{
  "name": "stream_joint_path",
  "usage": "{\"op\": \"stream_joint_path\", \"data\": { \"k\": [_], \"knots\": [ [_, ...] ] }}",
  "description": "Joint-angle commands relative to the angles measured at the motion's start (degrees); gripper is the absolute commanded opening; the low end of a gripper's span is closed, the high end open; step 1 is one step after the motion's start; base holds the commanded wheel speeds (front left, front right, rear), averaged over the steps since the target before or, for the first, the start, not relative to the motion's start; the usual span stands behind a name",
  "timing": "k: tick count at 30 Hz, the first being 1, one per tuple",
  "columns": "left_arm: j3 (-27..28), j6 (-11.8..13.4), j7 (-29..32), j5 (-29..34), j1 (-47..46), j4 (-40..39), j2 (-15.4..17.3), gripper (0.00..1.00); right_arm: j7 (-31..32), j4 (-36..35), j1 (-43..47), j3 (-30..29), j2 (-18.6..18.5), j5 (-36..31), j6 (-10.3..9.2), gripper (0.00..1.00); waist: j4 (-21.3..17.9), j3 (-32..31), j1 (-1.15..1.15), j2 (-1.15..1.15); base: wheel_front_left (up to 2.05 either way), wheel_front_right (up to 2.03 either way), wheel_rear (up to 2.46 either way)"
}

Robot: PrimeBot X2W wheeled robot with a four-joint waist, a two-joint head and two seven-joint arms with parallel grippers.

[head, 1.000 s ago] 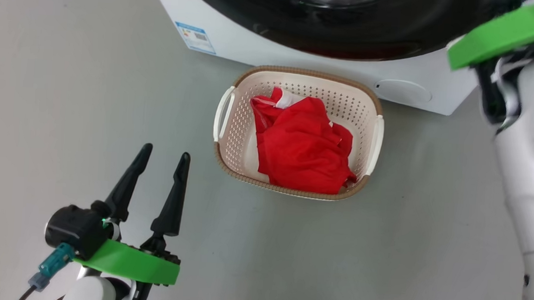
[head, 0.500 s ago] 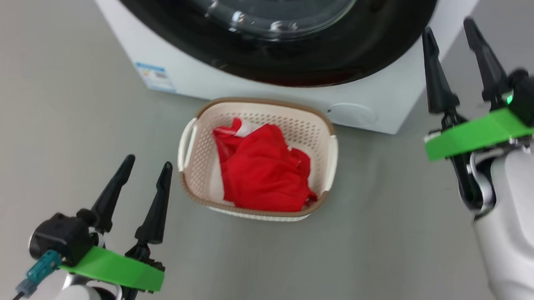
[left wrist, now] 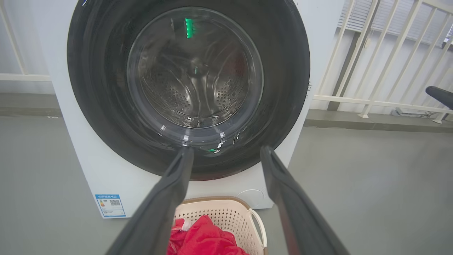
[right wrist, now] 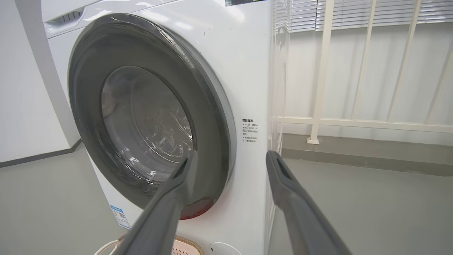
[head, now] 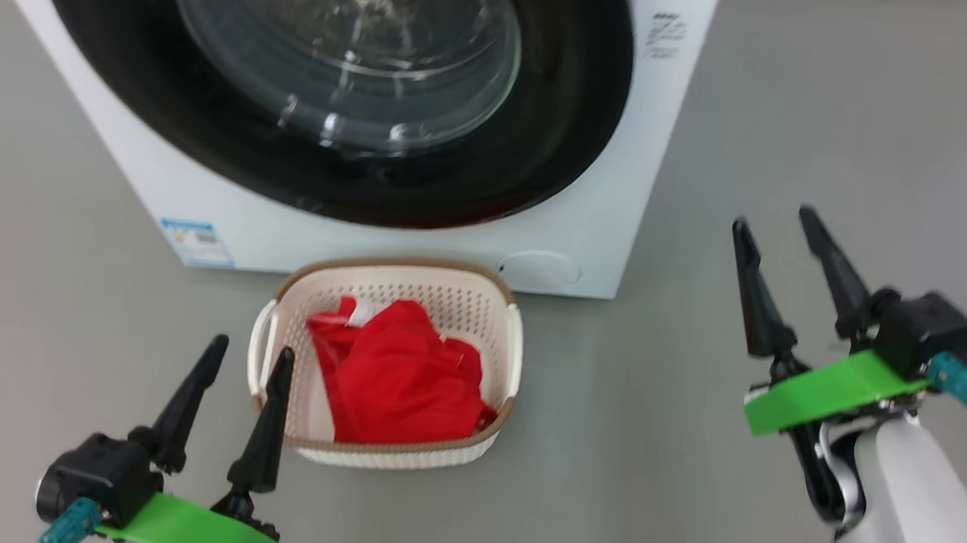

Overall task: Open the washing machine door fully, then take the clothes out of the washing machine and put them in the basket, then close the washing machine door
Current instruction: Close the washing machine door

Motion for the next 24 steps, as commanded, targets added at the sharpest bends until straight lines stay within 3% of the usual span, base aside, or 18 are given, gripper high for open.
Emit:
{"op": "stream_joint_path", "data": {
  "k": [1,12,24],
  "knots": [
    [1.87,-0.31,-0.69,-0.1,-0.26,-1.37,1.58,1.0,-0.32,-1.7,0.55,0.98,0.34,-0.28,-0.06,1.0,-3.42,-3.79,0.0,0.0,0.0,0.0,0.0],
    [1.35,-0.31,-0.69,-0.97,2.75,-0.76,2.64,1.0,-0.32,-4.77,9.61,-3.11,1.56,1.06,-0.06,1.0,-5.08,-8.06,0.0,0.0,0.0,0.0,0.0],
    [7.23,-0.31,-0.69,0.85,7.7,-2.62,2.94,1.0,-0.32,-10.92,18.78,-7.72,2.02,0.71,-0.06,1.0,-5.06,-11.01,0.0,0.0,0.0,0.0,0.0]
  ]
}}
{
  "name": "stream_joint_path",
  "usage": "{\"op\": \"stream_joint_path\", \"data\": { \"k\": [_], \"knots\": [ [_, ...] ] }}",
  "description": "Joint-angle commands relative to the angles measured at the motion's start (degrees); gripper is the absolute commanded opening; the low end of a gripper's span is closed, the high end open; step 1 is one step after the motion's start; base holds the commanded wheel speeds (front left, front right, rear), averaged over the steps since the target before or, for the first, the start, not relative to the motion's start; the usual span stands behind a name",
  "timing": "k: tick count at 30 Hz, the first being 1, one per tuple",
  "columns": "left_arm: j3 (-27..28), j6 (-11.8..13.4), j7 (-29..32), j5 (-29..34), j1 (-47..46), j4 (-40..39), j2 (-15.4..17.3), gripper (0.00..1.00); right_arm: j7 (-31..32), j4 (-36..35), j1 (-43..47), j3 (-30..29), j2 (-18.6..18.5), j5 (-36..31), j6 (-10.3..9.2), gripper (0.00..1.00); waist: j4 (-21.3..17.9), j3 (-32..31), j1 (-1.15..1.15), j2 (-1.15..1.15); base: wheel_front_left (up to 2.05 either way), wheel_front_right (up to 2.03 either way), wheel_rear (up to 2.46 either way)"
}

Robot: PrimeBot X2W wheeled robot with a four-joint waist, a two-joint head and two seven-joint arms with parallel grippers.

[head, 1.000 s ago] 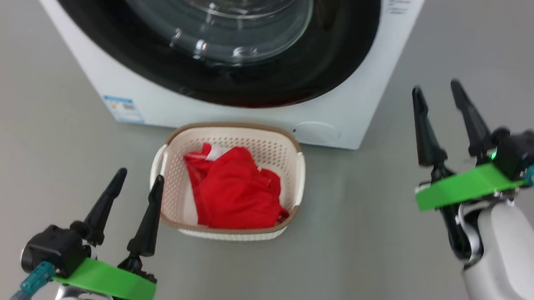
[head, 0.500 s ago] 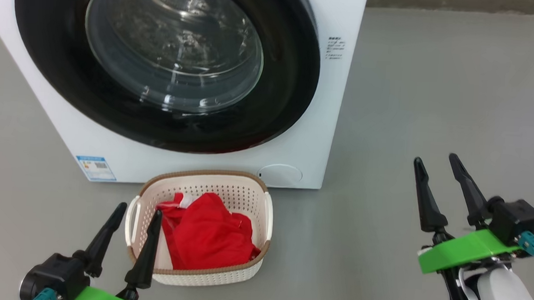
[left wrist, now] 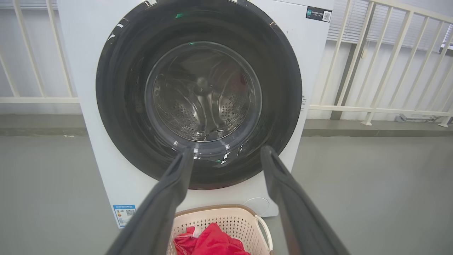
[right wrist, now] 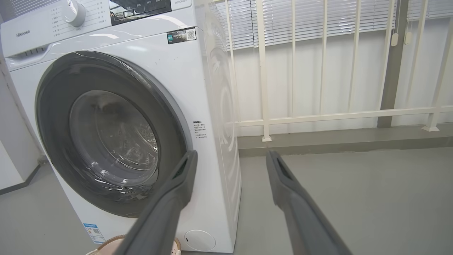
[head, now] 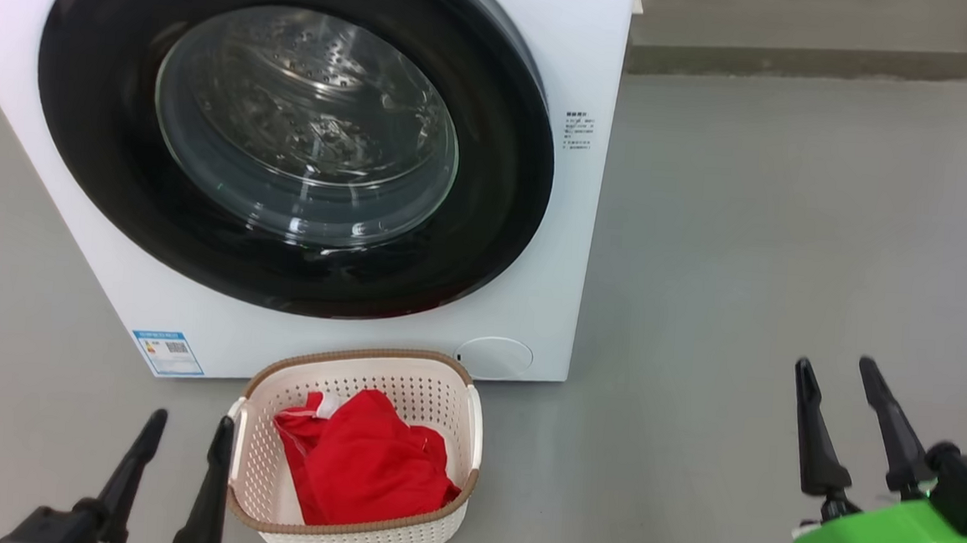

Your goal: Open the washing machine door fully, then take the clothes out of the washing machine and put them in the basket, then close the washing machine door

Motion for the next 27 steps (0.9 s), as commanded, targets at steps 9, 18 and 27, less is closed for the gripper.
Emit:
{"op": "stream_joint_path", "data": {
  "k": [9,18,27],
  "knots": [
    [3.27,-0.31,-0.69,2.09,0.8,-2.15,1.02,1.0,-0.36,-3.36,2.06,0.35,0.1,0.45,-0.06,1.0,0.31,-0.91,0.0,0.0,0.0,0.0,0.0],
    [3.77,-0.31,-0.69,2.47,0.88,-2.15,0.22,1.0,-0.36,-3.56,2.31,0.65,0.14,0.15,-0.06,1.0,0.57,-0.82,0.0,0.0,0.0,0.0,0.0],
    [1.08,0.07,0.21,1.57,2.42,-0.3,-1.19,0.0,0.06,-0.12,3.53,-0.4,1.04,0.06,0.0,0.0,1.0,-0.69,0.0,0.0,0.0,0.0,0.0]
  ]
}}
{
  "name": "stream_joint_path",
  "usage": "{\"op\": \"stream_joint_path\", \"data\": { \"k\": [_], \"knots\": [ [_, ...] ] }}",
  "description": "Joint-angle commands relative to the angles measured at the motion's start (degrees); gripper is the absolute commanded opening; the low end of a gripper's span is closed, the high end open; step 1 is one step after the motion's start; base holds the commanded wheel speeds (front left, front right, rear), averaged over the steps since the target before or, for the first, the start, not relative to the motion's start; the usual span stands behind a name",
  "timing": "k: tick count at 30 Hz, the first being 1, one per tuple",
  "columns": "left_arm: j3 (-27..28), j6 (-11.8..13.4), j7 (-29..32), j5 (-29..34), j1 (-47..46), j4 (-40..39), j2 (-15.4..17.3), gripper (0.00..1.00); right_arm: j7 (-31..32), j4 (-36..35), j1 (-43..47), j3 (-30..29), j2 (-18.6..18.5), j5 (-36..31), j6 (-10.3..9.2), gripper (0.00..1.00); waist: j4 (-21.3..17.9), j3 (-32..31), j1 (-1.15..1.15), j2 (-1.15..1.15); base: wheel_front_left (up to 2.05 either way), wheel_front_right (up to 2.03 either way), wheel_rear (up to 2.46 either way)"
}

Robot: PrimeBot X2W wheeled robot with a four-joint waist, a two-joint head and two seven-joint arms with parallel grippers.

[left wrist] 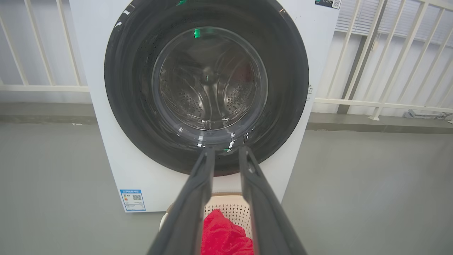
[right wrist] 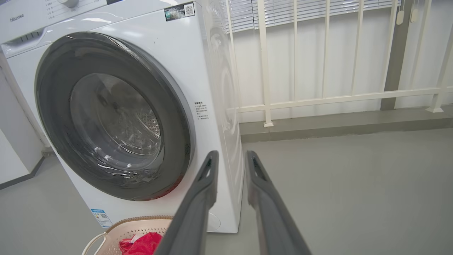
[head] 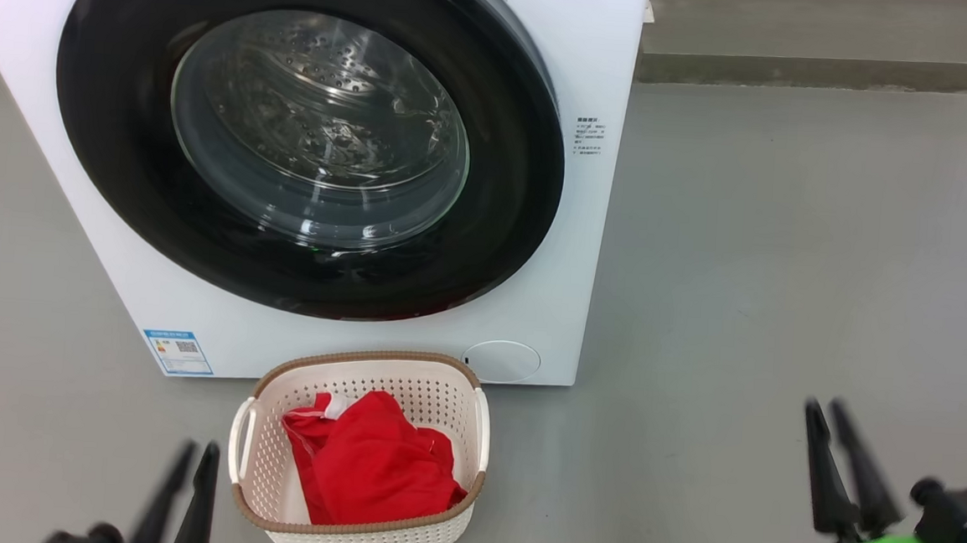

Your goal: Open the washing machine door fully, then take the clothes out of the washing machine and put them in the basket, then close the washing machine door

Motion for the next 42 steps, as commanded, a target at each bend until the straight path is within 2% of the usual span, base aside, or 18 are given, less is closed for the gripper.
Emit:
{"op": "stream_joint_path", "data": {
  "k": [1,5,9,14,42],
  "knots": [
    [-0.03,0.0,0.04,-0.11,0.13,0.43,-0.28,0.0,0.04,0.49,0.24,0.02,0.13,0.11,0.0,0.0,0.0,0.0,0.0,0.0,0.0,0.0,0.0],
    [0.04,-0.01,0.56,-1.88,0.24,1.32,-0.88,0.0,0.62,1.47,0.53,-0.09,0.39,1.84,0.0,0.0,-0.01,0.08,0.02,0.0,0.0,0.0,0.0],
    [0.29,-0.02,1.24,-4.29,0.02,1.36,-1.04,0.0,1.32,1.43,0.34,-0.16,0.37,4.23,0.0,0.0,-0.02,0.08,0.13,0.0,0.0,0.0,0.0],
    [0.56,-0.04,2.05,-7.28,-0.36,1.55,-1.25,0.0,2.13,1.52,0.01,-0.19,0.34,7.19,-0.01,0.0,-0.04,0.36,0.01,0.0,0.0,0.0,0.0],
    [2.09,-0.12,6.48,-23.43,-2.43,2.52,-2.37,0.0,6.64,1.96,-1.86,-0.52,0.19,23.18,-0.02,0.0,-0.12,1.21,0.0,0.0,0.0,0.0,0.0]
  ]
}}
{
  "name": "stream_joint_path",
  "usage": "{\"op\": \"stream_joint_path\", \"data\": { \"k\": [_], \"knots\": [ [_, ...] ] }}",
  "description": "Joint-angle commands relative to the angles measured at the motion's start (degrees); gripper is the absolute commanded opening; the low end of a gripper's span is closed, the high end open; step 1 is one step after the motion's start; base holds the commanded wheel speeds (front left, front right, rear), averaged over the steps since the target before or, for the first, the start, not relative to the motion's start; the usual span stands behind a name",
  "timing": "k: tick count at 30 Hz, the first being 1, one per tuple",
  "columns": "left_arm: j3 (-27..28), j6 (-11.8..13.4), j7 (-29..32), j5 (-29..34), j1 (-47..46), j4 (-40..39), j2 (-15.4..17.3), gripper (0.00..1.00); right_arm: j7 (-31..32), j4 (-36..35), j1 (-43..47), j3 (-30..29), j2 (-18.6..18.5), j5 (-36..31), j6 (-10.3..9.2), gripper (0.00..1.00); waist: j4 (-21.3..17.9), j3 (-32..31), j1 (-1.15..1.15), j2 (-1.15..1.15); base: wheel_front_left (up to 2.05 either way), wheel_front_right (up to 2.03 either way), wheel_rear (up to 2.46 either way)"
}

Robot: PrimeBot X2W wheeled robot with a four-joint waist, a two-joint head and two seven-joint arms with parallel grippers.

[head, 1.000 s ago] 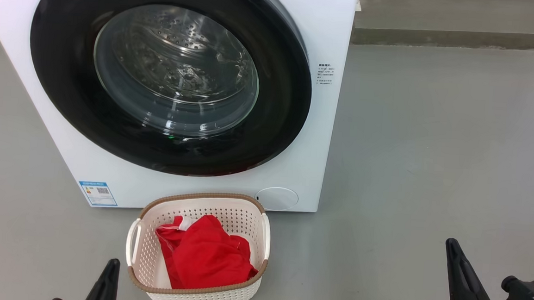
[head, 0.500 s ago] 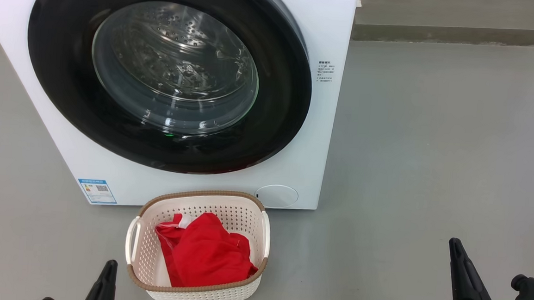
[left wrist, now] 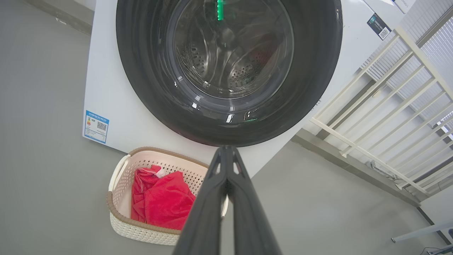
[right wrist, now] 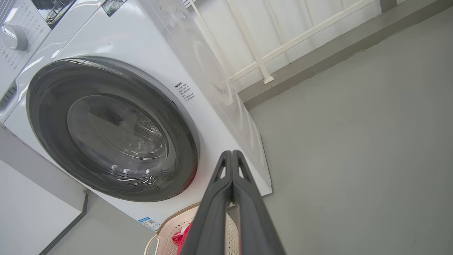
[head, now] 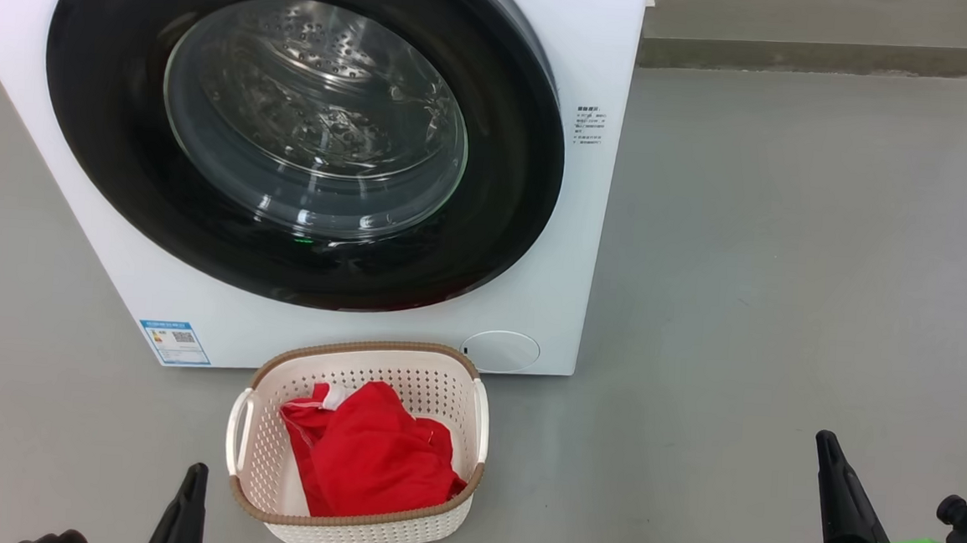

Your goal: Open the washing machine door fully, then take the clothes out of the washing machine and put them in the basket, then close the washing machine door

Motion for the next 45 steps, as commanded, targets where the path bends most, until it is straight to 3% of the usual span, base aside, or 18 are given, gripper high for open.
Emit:
{"op": "stream_joint_path", "data": {
  "k": [1,45],
  "knots": [
    [1.26,-0.13,0.15,-1.23,-2.78,-1.01,0.41,0.0,0.23,-1.26,-3.21,-0.2,-0.74,1.82,-0.02,0.0,0.0,0.02,-0.01,0.0,0.0,0.0,0.0],
    [3.82,-0.27,7.42,-27.52,-6.14,0.56,-1.41,0.0,7.66,-0.51,-6.26,-0.82,-0.99,27.87,-0.04,0.0,-0.14,1.39,-0.01,0.0,0.0,0.0,0.0]
  ]
}}
